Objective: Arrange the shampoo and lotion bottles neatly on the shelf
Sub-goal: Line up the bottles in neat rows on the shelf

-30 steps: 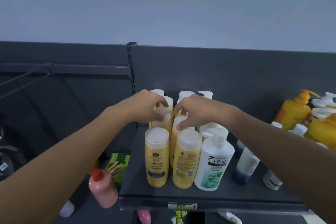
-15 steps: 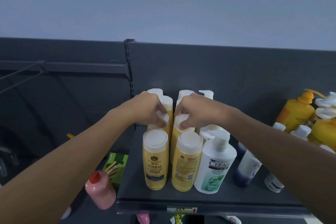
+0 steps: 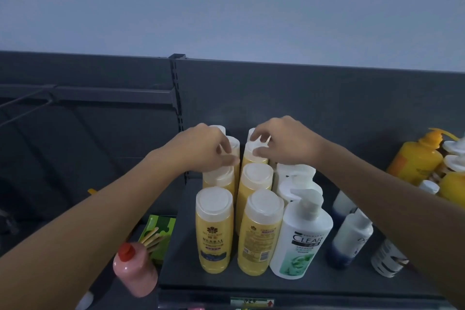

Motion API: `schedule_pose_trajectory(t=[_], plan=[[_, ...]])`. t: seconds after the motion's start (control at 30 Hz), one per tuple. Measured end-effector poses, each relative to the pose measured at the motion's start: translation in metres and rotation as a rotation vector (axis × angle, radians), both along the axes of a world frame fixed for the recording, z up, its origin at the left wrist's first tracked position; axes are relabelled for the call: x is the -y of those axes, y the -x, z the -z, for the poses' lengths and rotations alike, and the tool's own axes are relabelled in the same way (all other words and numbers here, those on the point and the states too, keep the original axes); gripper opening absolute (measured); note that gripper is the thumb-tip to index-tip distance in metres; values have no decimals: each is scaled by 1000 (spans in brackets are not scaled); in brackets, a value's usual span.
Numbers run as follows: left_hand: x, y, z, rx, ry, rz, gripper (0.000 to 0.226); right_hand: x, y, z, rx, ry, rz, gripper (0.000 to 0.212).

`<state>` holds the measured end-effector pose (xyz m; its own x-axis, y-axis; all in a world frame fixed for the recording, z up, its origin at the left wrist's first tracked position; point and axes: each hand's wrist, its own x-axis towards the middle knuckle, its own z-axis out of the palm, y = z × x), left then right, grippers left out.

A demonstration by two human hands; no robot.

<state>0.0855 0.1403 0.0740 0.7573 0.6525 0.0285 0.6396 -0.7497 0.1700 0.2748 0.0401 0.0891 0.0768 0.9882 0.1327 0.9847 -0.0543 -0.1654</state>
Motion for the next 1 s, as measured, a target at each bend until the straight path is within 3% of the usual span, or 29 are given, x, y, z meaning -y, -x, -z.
schedule_pose_trajectory(t=[0.13, 0.27, 0.5, 1.0], plan=[[-13, -20, -4, 58, -164, 46, 43, -12, -7, 6, 95, 7, -12, 43], [-30, -38, 6, -49, -134, 98, 54, -24, -7, 13, 159, 108, -65, 50], [-45, -48, 12, -106, -131, 103, 52, -39, -15, 16, 183, 147, -93, 59], [-35, -33, 0, -131, -107, 30, 54, -41, -10, 18, 68, 183, -11, 41]])
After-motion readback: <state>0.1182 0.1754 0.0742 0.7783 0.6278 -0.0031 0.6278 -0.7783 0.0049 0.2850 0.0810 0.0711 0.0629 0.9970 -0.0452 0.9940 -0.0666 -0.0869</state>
